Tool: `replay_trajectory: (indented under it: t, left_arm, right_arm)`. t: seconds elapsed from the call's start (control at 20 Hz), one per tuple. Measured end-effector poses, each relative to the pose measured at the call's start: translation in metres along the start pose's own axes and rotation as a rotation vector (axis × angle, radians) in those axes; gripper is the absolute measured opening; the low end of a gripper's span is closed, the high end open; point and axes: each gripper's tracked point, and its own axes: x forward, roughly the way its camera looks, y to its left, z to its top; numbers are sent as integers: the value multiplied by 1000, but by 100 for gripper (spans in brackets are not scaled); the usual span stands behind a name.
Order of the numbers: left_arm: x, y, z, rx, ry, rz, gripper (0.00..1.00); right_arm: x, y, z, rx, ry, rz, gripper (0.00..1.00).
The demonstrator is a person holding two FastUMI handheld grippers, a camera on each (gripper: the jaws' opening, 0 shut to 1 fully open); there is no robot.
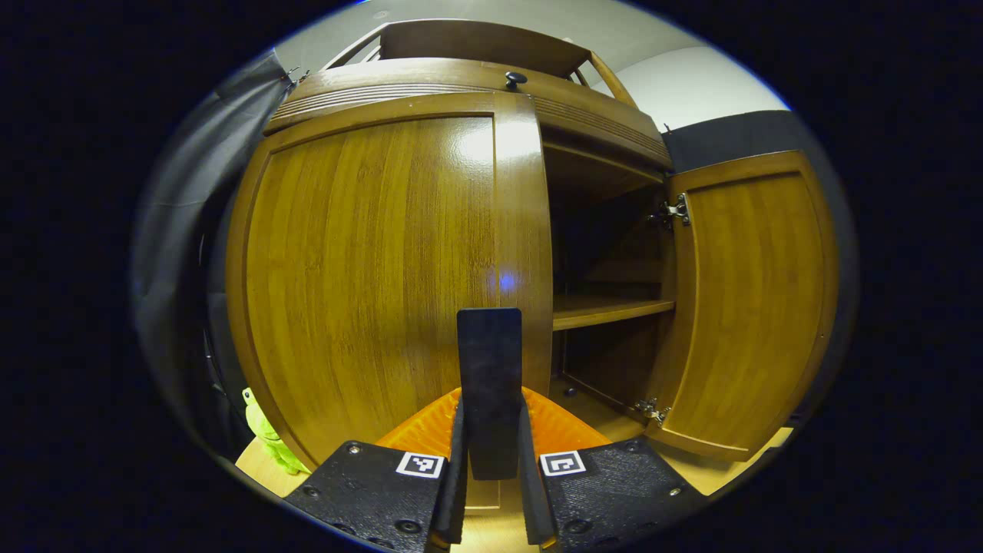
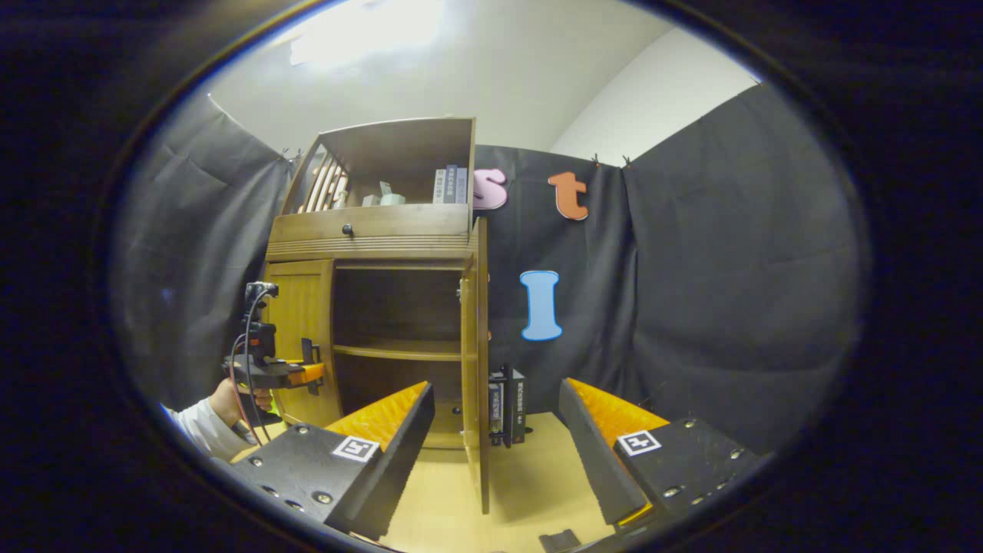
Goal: Open the right door of the double-door shoe cabinet with the right hand, and open the left door with the left hand.
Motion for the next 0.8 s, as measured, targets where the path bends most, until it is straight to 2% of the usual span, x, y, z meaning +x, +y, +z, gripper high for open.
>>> replay_trajectory:
  t: [0.15, 0.2, 0.25, 0.45, 0.5, 0.55, 0.6, 0.65, 0.8]
  left_arm:
    - [-28, 3, -2, 11, -5, -16, 31]
    - [-36, 3, -3, 16, -8, -23, 31]
    - [-44, 4, -3, 15, -16, -34, 31]
    - [-76, 15, -4, 23, -7, -76, 32]
    - [-83, 18, -4, 20, -4, -87, 32]
    - [-90, 20, -4, 16, -1, -98, 31]
    - [-97, 23, -4, 11, 0, -109, 32]
    - [-102, 27, -4, 4, 2, -117, 31]
    - [-114, 33, -3, 4, 8, -132, 31]
  right_arm:
    - [4, 4, -8, 22, 5, 5, 97]
    - [4, 4, -10, 26, 7, 6, 100]
    - [6, 6, -13, 34, 11, 8, 97]
    - [9, 13, -28, 42, 45, 15, 97]
    - [10, 15, -29, 40, 49, 15, 100]
    - [10, 18, -31, 37, 53, 18, 97]
    - [10, 22, -31, 36, 53, 22, 100]
    - [8, 22, -34, 35, 54, 26, 97]
    - [8, 26, -37, 39, 63, 31, 97]
